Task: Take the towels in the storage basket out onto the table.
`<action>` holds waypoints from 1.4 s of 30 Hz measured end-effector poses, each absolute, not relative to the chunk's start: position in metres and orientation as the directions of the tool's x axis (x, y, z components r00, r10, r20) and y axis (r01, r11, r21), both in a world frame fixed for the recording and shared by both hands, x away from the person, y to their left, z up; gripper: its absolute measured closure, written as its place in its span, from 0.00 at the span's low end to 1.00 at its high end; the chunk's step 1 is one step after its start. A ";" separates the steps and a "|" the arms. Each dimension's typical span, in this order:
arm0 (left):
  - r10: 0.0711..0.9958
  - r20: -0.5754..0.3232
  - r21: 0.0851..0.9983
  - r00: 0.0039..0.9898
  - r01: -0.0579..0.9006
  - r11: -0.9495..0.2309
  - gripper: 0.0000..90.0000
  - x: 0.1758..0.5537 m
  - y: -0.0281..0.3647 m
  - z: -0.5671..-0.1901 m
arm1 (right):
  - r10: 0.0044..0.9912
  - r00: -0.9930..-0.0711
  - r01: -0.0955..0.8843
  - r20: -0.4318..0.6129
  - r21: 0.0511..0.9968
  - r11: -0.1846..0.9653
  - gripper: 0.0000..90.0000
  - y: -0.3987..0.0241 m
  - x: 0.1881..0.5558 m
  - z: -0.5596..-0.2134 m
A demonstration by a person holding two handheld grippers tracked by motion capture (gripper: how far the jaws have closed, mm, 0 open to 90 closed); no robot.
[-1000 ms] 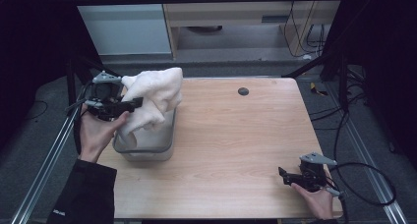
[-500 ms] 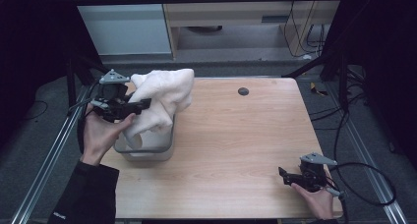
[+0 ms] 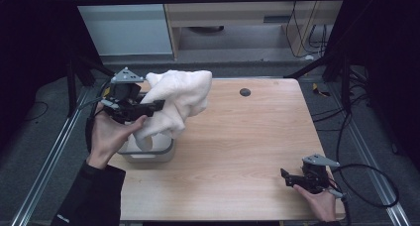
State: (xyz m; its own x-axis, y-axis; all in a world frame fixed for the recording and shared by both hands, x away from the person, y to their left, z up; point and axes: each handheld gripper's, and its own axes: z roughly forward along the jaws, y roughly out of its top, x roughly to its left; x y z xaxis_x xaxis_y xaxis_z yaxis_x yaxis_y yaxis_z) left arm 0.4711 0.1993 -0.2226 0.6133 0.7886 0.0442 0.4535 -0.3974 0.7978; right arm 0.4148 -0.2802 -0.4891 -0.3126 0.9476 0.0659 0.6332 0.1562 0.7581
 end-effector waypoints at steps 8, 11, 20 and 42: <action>0.761 0.052 0.788 0.647 0.442 -0.430 0.73 0.470 0.183 -0.222 | 0.947 -0.313 0.632 0.067 0.759 0.155 0.10 -0.281 0.415 -0.489; 0.752 0.055 0.784 0.657 0.438 -0.440 0.73 0.471 0.176 -0.222 | 0.947 -0.313 0.631 0.068 0.760 0.154 0.10 -0.281 0.414 -0.489; 0.729 0.055 0.778 0.682 0.429 -0.460 0.73 0.473 0.154 -0.226 | 0.948 -0.312 0.621 0.059 0.768 0.157 0.10 -0.281 0.413 -0.489; 0.659 0.041 0.744 0.751 0.417 -0.523 0.73 0.479 0.102 -0.254 | 0.949 -0.313 0.600 0.033 0.781 0.171 0.10 -0.283 0.412 -0.490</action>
